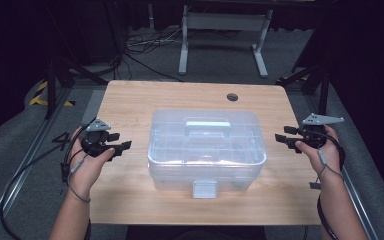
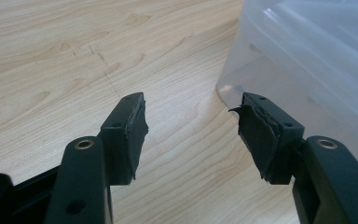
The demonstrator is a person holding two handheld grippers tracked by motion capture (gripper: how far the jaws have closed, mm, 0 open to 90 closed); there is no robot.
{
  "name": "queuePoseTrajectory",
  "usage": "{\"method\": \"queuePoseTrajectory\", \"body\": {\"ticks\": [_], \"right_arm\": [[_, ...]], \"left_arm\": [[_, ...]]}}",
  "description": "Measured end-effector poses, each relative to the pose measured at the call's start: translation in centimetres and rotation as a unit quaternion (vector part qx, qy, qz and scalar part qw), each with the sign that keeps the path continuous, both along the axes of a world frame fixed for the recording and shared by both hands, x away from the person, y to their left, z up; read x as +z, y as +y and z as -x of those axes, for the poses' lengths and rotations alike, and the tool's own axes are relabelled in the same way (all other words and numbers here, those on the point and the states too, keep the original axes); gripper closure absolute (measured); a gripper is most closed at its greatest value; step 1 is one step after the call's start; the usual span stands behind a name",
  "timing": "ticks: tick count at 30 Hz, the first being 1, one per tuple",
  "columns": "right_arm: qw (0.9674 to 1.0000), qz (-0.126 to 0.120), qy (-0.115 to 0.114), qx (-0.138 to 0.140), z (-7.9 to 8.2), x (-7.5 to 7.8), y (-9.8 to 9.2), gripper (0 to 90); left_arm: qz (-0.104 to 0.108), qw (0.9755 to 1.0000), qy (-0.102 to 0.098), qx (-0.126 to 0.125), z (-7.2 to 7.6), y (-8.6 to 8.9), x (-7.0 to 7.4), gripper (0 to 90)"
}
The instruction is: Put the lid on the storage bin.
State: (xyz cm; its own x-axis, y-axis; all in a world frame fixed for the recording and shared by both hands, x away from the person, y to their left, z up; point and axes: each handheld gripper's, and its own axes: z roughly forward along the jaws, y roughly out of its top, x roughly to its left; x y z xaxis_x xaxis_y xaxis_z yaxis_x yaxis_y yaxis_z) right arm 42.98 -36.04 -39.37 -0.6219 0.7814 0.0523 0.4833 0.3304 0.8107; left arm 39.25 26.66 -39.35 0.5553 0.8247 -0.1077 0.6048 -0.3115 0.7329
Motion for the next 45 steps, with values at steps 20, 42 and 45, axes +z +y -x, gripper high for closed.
{"method": "queuePoseTrajectory", "body": {"ticks": [20, 42, 45], "right_arm": [[1.0, 0.0, 0.007, 0.004, -1.7, -4.2, -0.7, 41.2], [0.9997, 0.01, 0.023, 0.008, -2.5, -7.0, -0.1, 39.2], [0.9996, 0.011, 0.024, 0.008, -2.6, -7.3, 0.0, 39.1]], "left_arm": [[0.001, 1.0, 0.008, 0.0, -1.2, 0.5, -2.9, 43.3], [-0.003, 0.9998, 0.019, -0.005, -1.8, 0.7, -4.8, 42.7], [-0.006, 0.9996, 0.026, -0.01, -1.8, 0.6, -5.0, 42.7]]}}
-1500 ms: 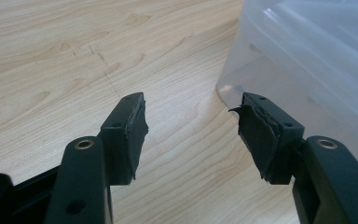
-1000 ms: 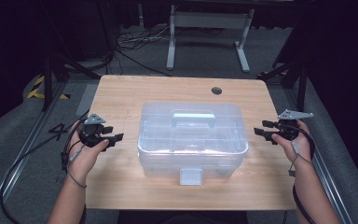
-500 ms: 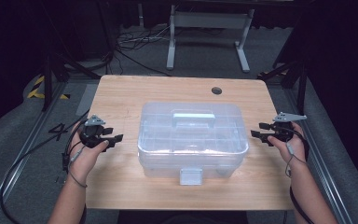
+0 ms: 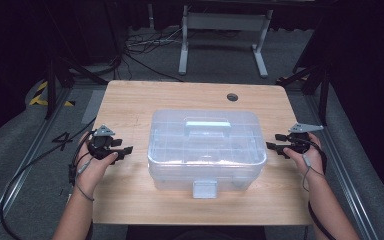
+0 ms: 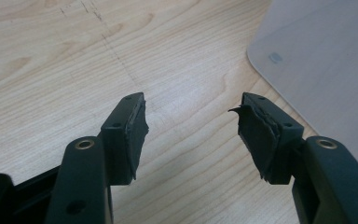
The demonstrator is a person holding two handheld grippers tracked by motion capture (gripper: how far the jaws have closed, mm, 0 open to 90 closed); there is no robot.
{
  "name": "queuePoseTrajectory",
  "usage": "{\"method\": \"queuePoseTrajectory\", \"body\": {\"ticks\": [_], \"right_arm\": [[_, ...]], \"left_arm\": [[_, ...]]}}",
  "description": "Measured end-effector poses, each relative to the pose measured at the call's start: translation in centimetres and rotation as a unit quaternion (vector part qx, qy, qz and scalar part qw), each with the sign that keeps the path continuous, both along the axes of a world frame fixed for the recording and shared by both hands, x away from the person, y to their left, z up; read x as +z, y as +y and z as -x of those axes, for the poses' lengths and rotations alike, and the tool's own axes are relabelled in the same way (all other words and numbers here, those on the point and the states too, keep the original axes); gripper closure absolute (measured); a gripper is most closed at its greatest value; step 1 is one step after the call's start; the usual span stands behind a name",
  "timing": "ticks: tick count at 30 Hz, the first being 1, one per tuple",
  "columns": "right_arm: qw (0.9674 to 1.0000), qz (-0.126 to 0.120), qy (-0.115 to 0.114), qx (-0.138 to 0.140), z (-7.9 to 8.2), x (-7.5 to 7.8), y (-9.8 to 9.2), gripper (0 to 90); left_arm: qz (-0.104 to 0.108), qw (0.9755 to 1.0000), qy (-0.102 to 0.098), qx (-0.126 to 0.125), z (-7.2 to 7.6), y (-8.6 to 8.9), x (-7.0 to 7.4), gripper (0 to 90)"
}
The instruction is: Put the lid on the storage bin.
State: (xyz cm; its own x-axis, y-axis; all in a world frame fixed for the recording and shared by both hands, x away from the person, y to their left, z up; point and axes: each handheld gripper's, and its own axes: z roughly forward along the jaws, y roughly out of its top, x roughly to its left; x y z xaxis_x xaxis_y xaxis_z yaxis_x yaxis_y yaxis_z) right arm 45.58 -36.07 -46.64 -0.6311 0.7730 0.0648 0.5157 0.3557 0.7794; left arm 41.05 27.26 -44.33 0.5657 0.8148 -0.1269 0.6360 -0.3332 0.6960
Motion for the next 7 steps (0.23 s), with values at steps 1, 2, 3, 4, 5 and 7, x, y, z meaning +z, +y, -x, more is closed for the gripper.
{"method": "queuePoseTrajectory", "body": {"ticks": [1, 2, 3, 4, 5, 7], "right_arm": [[1.0, 0.0, 0.002, -0.002, 0.0, -0.07, 0.03, 38.9], [1.0, 0.0, 0.002, -0.001, -0.03, -0.13, 0.03, 38.8], [1.0, 0.001, 0.0, -0.001, -0.06, -0.2, 0.02, 38.6], [1.0, 0.003, 0.002, -0.001, -0.08, -0.29, 0.03, 38.4], [1.0, 0.004, 0.004, 0.0, -0.09, -0.38, 0.07, 38.3], [1.0, 0.005, 0.006, 0.001, -0.14, -0.51, 0.13, 38.0]], "left_arm": [[-0.001, 1.0, -0.003, -0.001, -0.04, -0.03, -0.07, 42.7], [-0.002, 1.0, 0.0, -0.001, -0.02, -0.1, -0.11, 42.7], [-0.006, 1.0, -0.002, -0.002, -0.06, -0.12, -0.12, 42.7], [-0.006, 1.0, 0.003, -0.004, -0.05, -0.18, -0.15, 42.6], [-0.006, 1.0, 0.002, 0.0, -0.03, -0.26, -0.21, 42.5], [-0.012, 0.9999, 0.003, 0.0, -0.05, -0.26, -0.21, 42.5]]}}
